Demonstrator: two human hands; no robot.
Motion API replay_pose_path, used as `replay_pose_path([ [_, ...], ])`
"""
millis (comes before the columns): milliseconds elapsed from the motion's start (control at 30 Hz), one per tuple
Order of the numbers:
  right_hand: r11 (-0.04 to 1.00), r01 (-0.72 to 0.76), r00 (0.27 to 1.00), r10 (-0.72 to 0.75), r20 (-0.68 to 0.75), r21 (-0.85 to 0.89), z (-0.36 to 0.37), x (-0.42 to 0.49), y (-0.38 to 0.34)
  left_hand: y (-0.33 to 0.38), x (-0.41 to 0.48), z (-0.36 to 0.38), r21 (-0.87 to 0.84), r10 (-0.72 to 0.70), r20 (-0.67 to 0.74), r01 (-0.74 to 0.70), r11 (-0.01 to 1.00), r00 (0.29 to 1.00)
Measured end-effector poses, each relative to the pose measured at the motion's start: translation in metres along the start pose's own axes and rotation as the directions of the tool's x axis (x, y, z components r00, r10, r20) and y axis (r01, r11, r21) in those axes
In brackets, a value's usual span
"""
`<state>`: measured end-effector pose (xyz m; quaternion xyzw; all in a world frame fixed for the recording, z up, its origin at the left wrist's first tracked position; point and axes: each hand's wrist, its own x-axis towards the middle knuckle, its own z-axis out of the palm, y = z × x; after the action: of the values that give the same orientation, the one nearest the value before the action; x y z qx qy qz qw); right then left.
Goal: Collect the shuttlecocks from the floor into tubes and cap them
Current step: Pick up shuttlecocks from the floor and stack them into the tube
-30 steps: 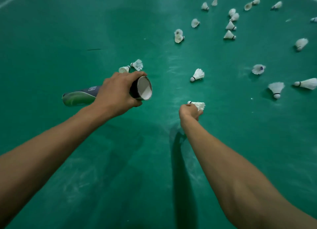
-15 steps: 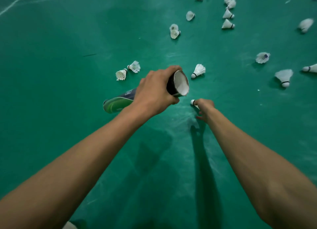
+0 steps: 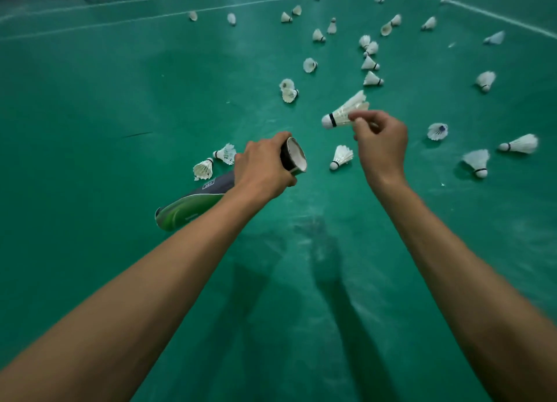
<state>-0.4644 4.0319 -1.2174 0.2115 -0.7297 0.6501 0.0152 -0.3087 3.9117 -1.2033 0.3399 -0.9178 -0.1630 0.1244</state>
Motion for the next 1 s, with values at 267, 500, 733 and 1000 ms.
replay_pose_path([
  [267,0.949,0.259,0.959,-0.23,0.167,-0.179,0.034,-0.015,-0.072,0.001,0.049,-0.015,-0.331,-0.009,-0.103,-0.025,0.943,0.995],
  [500,0.947,0.138,0.882,0.017,0.471,-0.291,0.056,-0.027,-0.082,-0.02,0.048,-0.011,-0.476,-0.025,-0.123,-0.037,0.879,0.992],
  [733,0.805,-0.571,0.757,0.443,0.479,0.158,0.083,-0.013,-0.103,-0.062,0.053,-0.035,-0.531,-0.093,-0.19,-0.022,0.847,0.977],
  [1000,0.716,-0.691,0.628,0.526,0.574,0.099,0.16,-0.043,-0.109,-0.113,0.055,-0.05,-0.393,-0.167,-0.276,0.047,0.918,0.947],
])
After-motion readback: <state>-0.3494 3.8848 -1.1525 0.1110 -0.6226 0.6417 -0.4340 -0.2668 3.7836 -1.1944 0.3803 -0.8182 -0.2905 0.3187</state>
